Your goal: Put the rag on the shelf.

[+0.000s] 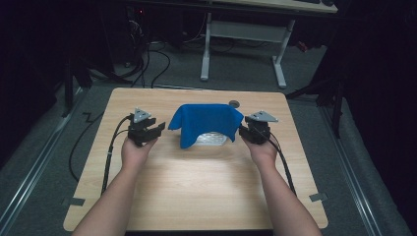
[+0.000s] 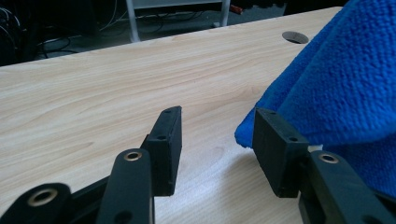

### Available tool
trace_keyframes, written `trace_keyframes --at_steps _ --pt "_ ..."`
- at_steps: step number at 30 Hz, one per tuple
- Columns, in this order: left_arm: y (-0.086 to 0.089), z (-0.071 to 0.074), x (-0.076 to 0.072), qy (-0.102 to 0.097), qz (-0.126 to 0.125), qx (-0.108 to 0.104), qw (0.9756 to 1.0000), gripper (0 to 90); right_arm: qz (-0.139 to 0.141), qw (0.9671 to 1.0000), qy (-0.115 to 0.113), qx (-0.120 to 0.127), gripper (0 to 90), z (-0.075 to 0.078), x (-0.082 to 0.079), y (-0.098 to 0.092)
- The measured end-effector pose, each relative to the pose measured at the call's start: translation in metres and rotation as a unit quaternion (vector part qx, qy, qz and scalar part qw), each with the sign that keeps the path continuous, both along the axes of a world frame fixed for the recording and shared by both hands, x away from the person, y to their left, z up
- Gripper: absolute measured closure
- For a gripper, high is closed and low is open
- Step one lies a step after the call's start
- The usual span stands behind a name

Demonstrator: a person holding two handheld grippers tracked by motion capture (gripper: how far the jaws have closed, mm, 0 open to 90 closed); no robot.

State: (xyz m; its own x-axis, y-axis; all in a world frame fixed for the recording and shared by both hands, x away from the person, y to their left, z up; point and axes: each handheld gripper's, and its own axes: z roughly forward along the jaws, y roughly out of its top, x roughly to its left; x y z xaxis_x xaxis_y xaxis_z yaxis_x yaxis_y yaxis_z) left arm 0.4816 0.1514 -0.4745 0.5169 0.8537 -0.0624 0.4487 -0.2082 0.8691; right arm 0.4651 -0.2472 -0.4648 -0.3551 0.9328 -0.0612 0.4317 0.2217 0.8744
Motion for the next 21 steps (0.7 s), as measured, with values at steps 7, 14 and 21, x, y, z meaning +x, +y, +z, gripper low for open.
trace_keyframes --at_steps 7,14,21 --pt "0.007 -0.001 -0.014 -0.008 -0.001 0.005 1.0 53.5 0.005 1.0 0.001 -0.006 53.1 0.001 -0.014 -0.01" --pt "0.012 -0.01 -0.031 -0.003 -0.001 0.005 1.0 53.4 0.019 0.9997 -0.004 -0.011 49.9 0.001 -0.033 -0.013" --pt "0.019 -0.015 -0.052 0.005 -0.012 -0.006 0.9999 52.7 0.035 0.9992 -0.012 -0.017 48.1 -0.005 -0.06 -0.013"
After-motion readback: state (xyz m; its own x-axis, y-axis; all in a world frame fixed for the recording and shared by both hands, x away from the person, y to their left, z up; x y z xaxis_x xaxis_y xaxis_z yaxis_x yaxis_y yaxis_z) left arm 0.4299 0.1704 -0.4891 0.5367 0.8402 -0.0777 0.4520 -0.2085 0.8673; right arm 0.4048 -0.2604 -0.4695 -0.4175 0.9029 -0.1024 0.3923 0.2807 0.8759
